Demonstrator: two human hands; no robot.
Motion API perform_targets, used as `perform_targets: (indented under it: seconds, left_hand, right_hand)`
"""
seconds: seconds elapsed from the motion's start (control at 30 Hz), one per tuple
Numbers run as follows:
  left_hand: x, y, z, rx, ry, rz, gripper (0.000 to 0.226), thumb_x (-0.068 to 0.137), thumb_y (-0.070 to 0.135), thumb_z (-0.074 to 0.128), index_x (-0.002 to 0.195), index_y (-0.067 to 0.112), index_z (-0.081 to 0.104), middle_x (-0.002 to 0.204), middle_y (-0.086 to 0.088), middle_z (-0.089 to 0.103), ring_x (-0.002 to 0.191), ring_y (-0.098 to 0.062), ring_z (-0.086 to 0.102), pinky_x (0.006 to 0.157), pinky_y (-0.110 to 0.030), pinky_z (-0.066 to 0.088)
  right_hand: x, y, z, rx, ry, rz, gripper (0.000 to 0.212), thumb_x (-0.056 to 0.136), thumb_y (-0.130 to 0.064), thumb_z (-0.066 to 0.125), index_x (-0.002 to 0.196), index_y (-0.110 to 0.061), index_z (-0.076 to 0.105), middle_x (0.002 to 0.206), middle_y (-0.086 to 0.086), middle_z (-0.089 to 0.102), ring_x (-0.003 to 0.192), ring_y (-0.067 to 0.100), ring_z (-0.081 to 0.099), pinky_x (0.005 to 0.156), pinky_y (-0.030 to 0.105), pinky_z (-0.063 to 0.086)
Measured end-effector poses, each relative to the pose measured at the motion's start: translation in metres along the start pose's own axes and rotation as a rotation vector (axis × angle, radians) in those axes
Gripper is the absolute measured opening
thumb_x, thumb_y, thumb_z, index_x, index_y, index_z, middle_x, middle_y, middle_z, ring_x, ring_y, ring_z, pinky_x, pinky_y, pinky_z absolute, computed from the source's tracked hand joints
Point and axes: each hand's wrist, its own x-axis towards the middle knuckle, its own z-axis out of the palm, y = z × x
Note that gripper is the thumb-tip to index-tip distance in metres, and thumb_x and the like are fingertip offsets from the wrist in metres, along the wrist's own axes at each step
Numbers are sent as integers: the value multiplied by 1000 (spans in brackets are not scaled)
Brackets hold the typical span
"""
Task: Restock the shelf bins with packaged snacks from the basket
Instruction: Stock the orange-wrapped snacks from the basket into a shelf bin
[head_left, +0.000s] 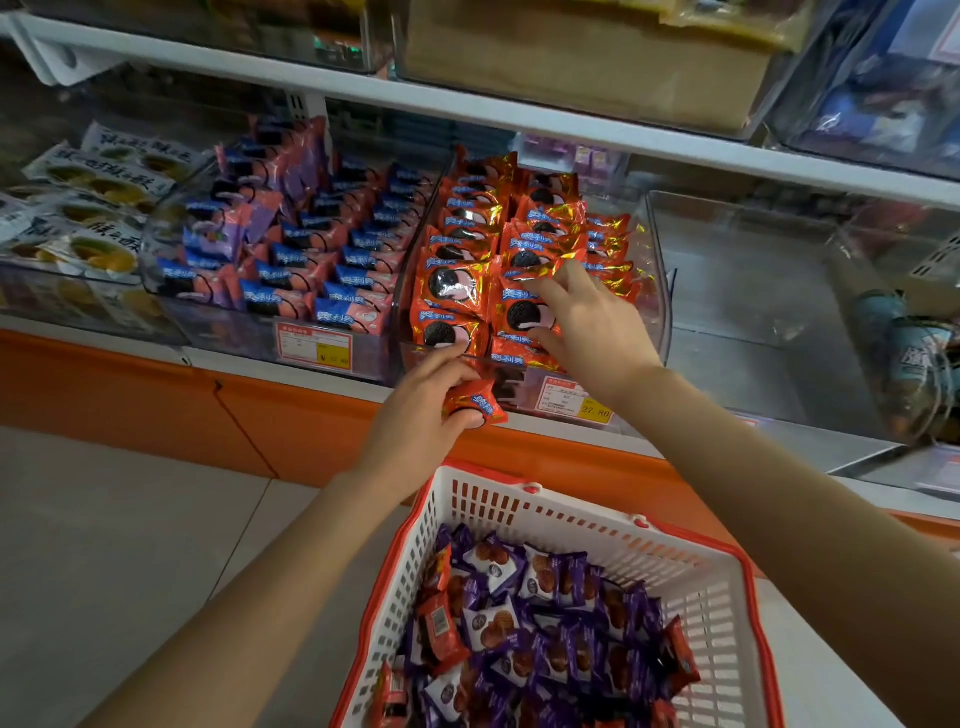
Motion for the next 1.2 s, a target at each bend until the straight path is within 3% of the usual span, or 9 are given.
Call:
perform_targets:
  seconds: [0.2,0.37,0.47,0.53,0.67,0.8,0.93,1.1,1.2]
  left_hand:
    - [-11,9,2,-91,156,88,28,82,16,73,107,12,62,110,7,53,105,-13,53,90,-21,44]
    - [-17,23,-1,-238,261,66,32,84,15,70,113,11,58,111,6,55,97,2,52,85,-3,39]
    - [-19,38,-1,-366,241,38,31,85,19,68,112,24,52,113,6,57,102,2,55,85,-5,40]
    - [-17,47,2,-470,216,28,29,86,20,67,109,28,52,111,4,60,100,0,57,85,-11,44]
    - [-9,61,8,-613,103,22,27,86,22,67,111,25,56,109,2,63,101,-7,61,88,-24,50]
    - [14,61,3,-236,57,232,34,92,31,58,123,19,56,118,9,54,111,-3,49,93,-14,37]
    - [51,46,-10,271,123,356,49,94,36,44,137,13,48,142,-5,44,133,-22,35,110,-34,17]
    - [79,25,-6,596,23,387,53,97,42,43,144,16,39,151,-10,34,142,-31,23,116,-51,12]
    - [86,21,-4,640,6,430,51,95,42,45,138,13,46,141,-11,48,137,-33,33,112,-52,21]
  right_hand:
    - [-21,0,0,171,0,70,50,98,-18,49,145,-18,32,137,5,44,123,23,47,86,33,49]
    - [-47,-1,-6,385,46,97,39,98,-24,47,137,-18,41,133,0,46,119,13,49,89,27,48]
    - [-63,-9,-15,662,52,175,38,97,-35,38,129,-19,48,120,-9,50,102,0,51,83,18,47]
    - [-73,-14,-19,797,3,197,44,91,-45,38,127,-23,49,115,-16,51,103,-5,51,85,12,44]
    - [-83,-11,-21,819,-42,194,39,86,-39,59,123,-31,49,109,-30,46,100,-7,51,82,5,44]
    - [-76,12,-26,823,21,336,33,84,-27,68,112,-33,52,99,-20,55,86,-4,58,69,5,48]
    - [-70,41,-29,831,162,493,26,87,-27,66,109,-25,53,100,-4,63,78,-4,62,63,8,49]
    - [-70,54,-26,654,194,496,25,89,-27,64,109,-22,51,102,-7,58,81,5,60,70,16,51]
    - [-54,58,-23,509,222,439,31,91,-25,61,116,-12,51,110,-2,55,87,12,56,73,25,47]
